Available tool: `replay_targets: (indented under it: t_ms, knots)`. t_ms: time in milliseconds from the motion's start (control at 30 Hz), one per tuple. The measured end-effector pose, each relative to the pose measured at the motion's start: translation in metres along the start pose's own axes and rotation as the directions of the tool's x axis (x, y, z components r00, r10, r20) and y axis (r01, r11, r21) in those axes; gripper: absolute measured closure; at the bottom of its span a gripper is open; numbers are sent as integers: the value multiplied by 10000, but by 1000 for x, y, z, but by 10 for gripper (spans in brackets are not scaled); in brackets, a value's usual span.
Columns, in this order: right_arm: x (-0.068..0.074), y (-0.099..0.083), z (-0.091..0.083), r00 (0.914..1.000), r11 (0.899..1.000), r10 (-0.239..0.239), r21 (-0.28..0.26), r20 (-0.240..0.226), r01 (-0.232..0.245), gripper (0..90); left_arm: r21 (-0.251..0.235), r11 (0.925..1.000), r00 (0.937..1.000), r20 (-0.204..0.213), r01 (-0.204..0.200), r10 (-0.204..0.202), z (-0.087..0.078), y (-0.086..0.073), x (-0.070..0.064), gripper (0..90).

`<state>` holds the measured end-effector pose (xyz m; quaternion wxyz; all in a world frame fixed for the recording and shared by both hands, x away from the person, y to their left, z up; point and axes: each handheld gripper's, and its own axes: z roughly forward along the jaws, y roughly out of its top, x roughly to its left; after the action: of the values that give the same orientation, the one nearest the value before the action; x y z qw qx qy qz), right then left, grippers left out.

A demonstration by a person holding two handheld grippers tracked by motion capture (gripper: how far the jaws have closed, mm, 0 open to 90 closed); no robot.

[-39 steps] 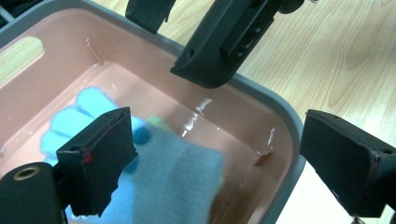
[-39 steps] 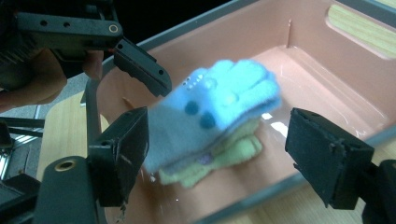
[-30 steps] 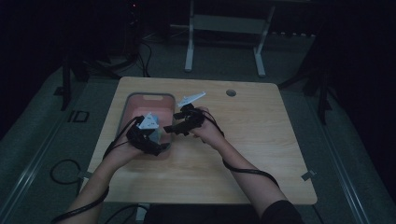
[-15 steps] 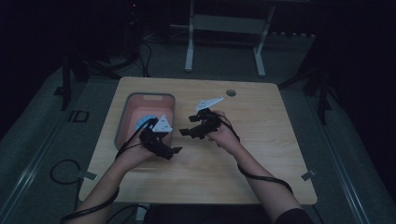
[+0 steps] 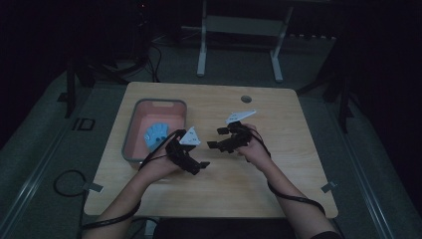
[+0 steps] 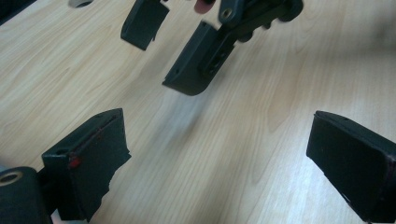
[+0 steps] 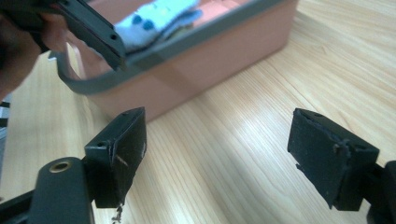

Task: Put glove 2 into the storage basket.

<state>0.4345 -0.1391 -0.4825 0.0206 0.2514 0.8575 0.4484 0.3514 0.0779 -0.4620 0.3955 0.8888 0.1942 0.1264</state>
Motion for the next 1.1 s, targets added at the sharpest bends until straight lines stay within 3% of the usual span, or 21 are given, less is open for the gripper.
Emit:
replay_targets:
  t_ms: [400,1100]
  knots:
    - [-10,-27,-14,9989,9994,343,91,331,-346,197,-110,9991,9972,612,-415,421,24,12,-19,49]
    - [-21,-74,-30,9932,9948,983,213,632,-998,197,74,9949,9840,1485,-1004,982,73,18,-42,50]
